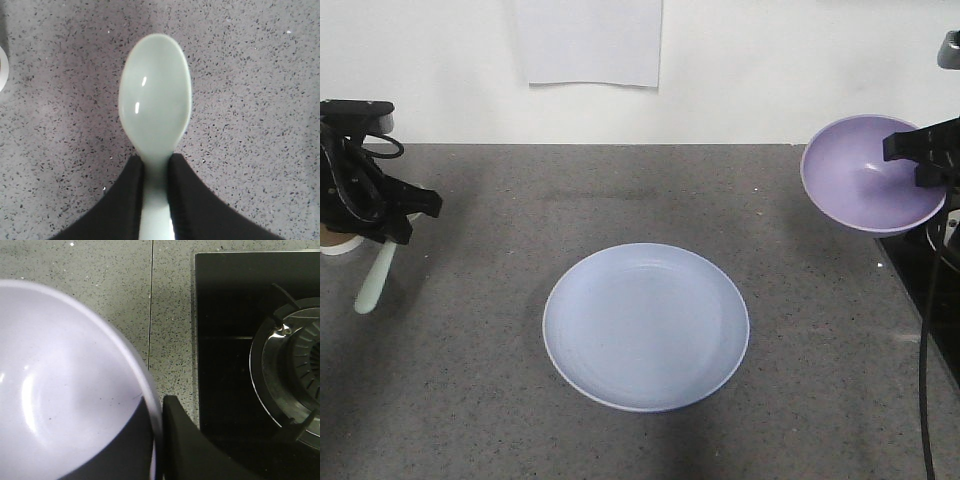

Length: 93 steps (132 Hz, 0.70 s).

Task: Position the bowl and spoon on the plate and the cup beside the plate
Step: 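Align the base in front of the pale blue plate, then move the lavender bowl with the right gripper over the plate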

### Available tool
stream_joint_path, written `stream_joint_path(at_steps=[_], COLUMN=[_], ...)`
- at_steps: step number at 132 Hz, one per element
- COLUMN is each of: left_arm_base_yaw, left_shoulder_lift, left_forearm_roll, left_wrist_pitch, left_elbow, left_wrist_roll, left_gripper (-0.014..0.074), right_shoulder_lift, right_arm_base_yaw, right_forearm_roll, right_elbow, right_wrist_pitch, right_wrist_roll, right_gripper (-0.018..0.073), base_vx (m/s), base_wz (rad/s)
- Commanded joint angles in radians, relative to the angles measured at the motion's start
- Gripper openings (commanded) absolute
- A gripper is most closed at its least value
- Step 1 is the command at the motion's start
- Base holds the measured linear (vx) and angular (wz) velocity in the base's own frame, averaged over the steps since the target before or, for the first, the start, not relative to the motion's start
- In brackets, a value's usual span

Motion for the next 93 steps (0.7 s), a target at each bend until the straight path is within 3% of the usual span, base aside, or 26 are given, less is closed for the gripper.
stream_joint_path(at_steps=[1,20,41,65,84,93], left_arm_base_yaw=[-0.005,-0.005,-0.005,-0.005,-0.005,-0.005], left_shoulder_lift=[-0.05,-0.05,-0.05,-0.05,-0.05,-0.05], left_forearm_roll=[-0.011,-0.011,-0.011,-0.011,-0.011,-0.011], left_wrist_pitch=[-0.028,-0.028,-0.028,-0.028,-0.028,-0.029], left_elbow=[-0.024,-0.024,-0.024,-0.024,-0.024,-0.024], left_wrist_roll=[-0.004,-0.004,-0.004,-0.004,-0.004,-0.004], left_gripper=[-0.0008,-0.0008,-0.0008,-0.0008,-0.0008,-0.0008], right_shoulder_lift=[-0.042,-0.042,-0.042,-0.041,-0.024,0.002], right_arm_base_yaw=[-0.003,-0.003,-0.001,0.015,0.093,0.17], right_forearm_roll=[0.002,0.019,0.13,0.317,0.344,0.334], right_elbow=[-0.027,-0.027,-0.027,-0.024,-0.024,-0.024], right_wrist_pitch=[-0.053,-0.091,-0.081,-0.005,0.02,0.022], right_wrist_roll=[-0.008,-0.001,-0.002,-0.201,-0.246,-0.246], right_gripper=[-0.0007,-0.0007,-0.0007,-0.0005,-0.0001,0.0001], base_vx=[0.0,0.0,0.0,0.0,0.0,0.0], base_wz=[0.0,0.0,0.0,0.0,0.0,0.0])
